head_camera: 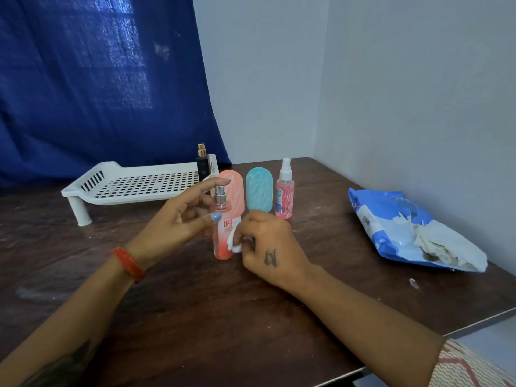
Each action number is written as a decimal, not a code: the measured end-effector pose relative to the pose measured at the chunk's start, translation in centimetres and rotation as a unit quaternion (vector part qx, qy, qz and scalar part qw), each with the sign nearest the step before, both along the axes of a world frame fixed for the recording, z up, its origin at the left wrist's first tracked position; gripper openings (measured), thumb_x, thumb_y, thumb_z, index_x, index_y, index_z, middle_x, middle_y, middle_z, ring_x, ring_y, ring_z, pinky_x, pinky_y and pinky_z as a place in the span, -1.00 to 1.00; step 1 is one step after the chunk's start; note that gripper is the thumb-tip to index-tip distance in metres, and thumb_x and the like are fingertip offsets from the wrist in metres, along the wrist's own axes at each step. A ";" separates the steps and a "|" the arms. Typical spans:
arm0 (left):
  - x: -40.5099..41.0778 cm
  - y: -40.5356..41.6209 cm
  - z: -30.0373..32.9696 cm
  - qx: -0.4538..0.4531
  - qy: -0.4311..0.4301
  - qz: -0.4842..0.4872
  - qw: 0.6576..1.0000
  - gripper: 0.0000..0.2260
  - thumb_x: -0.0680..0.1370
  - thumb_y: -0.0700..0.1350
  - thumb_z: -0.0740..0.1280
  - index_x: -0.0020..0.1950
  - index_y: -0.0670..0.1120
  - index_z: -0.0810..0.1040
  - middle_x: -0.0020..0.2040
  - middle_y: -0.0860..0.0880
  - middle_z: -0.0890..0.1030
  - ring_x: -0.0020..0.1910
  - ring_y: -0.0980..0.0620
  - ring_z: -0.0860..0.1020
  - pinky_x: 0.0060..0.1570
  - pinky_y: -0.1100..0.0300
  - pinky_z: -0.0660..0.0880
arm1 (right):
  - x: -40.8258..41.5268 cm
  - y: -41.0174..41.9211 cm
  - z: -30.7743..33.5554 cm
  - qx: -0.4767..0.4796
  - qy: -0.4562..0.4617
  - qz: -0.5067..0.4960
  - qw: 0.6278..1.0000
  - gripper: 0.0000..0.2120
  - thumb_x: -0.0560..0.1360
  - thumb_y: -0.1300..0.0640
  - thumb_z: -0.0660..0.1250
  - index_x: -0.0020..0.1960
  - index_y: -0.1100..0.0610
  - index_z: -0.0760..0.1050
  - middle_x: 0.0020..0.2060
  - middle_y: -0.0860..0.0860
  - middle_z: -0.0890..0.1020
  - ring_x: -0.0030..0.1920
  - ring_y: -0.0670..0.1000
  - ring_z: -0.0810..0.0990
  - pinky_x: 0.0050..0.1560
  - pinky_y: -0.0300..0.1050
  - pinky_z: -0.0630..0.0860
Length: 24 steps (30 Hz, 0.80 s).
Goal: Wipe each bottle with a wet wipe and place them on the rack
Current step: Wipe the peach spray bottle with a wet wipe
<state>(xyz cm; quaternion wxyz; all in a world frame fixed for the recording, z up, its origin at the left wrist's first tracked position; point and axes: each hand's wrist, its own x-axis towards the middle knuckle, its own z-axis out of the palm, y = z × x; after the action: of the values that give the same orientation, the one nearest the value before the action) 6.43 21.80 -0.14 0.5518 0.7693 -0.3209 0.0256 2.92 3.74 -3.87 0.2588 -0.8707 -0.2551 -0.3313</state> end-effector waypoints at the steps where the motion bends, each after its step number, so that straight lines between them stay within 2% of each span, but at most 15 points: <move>1: 0.0 0.0 0.0 0.001 0.000 -0.002 1.000 -0.55 0.45 -0.08 0.41 0.30 0.15 0.42 0.09 -0.18 0.55 0.05 -0.11 0.58 0.04 0.16 0.57 | 0.2 0.1 0.0 0.043 -0.041 -0.014 0.998 -0.90 0.36 0.35 0.38 -0.16 0.21 0.61 -0.14 0.08 0.61 -0.09 -0.07 0.56 -0.05 -0.29 0.53; 3: -0.1 -0.1 0.1 -0.001 0.004 -0.007 1.000 -0.54 0.45 -0.09 0.41 0.32 0.13 0.42 0.08 -0.17 0.55 0.04 -0.11 0.59 0.02 0.17 0.58 | 0.6 0.4 0.1 0.110 -0.094 -0.033 0.989 -0.88 0.41 0.34 0.36 -0.08 0.20 0.57 -0.07 0.07 0.59 -0.02 -0.16 0.49 -0.01 -0.43 0.45; 6: -0.3 -0.1 0.1 -0.004 0.002 -0.010 1.000 -0.48 0.38 -0.14 0.37 0.32 0.08 0.40 0.04 -0.13 0.57 0.00 -0.06 0.61 0.00 0.20 0.58 | 1.0 0.7 0.0 0.115 -0.078 -0.006 0.990 -0.87 0.42 0.34 0.35 -0.05 0.20 0.54 -0.05 0.07 0.58 0.00 -0.18 0.46 0.00 -0.48 0.42; 12: -0.4 -0.3 0.1 0.000 -0.009 0.007 1.000 -0.42 0.35 -0.28 0.43 0.29 0.11 0.40 0.01 0.00 0.58 -0.05 0.10 0.64 -0.07 0.32 0.56 | 0.6 0.1 -0.7 0.016 0.038 0.033 0.999 -0.88 0.34 0.34 0.34 -0.20 0.16 0.55 -0.23 -0.01 0.57 -0.22 -0.16 0.45 -0.19 -0.32 0.42; 16: -0.2 -0.4 -0.2 0.018 -0.025 0.034 0.999 -0.35 0.34 -0.33 0.47 0.29 0.18 0.38 0.03 0.03 0.56 -0.02 0.11 0.63 -0.04 0.30 0.57 | 0.3 0.1 -0.3 0.001 0.068 0.002 0.998 -0.92 0.34 0.31 0.36 -0.22 0.17 0.58 -0.23 0.02 0.61 -0.22 -0.10 0.51 -0.16 -0.26 0.46; 19: -0.1 -0.4 -0.4 0.012 -0.030 0.048 0.998 -0.33 0.32 -0.31 0.49 0.32 0.15 0.40 -0.01 -0.03 0.57 -0.02 0.05 0.63 0.02 0.21 0.58 | 0.3 0.2 0.2 0.091 -0.029 -0.036 0.995 -0.94 0.38 0.28 0.36 -0.15 0.19 0.56 -0.20 0.05 0.61 -0.20 -0.13 0.50 -0.18 -0.41 0.41; 21: 0.0 -0.5 -0.5 0.007 -0.035 0.053 0.998 -0.32 0.31 -0.31 0.50 0.32 0.16 0.41 -0.05 -0.02 0.56 -0.04 0.03 0.64 0.05 0.13 0.58 | 0.3 0.3 0.6 0.129 -0.115 -0.045 0.984 -0.87 0.42 0.27 0.33 -0.04 0.20 0.57 -0.11 0.07 0.61 -0.10 -0.10 0.53 -0.10 -0.41 0.46; 24: -0.3 -0.9 -0.4 -0.005 -0.040 0.045 0.998 -0.30 0.29 -0.30 0.52 0.34 0.15 0.42 0.09 -0.02 0.56 0.00 0.00 0.62 0.06 0.09 0.58 | 0.2 0.7 0.7 0.062 -0.186 -0.017 0.980 -0.76 0.45 0.28 0.28 0.09 0.25 0.58 0.00 0.15 0.60 0.06 0.01 0.50 0.11 -0.24 0.45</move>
<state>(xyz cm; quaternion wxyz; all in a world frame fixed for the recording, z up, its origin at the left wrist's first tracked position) 6.14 20.93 -0.58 0.5405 0.7788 -0.3073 0.0825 3.08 4.40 -3.19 0.2550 -0.7804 -0.2626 -0.5070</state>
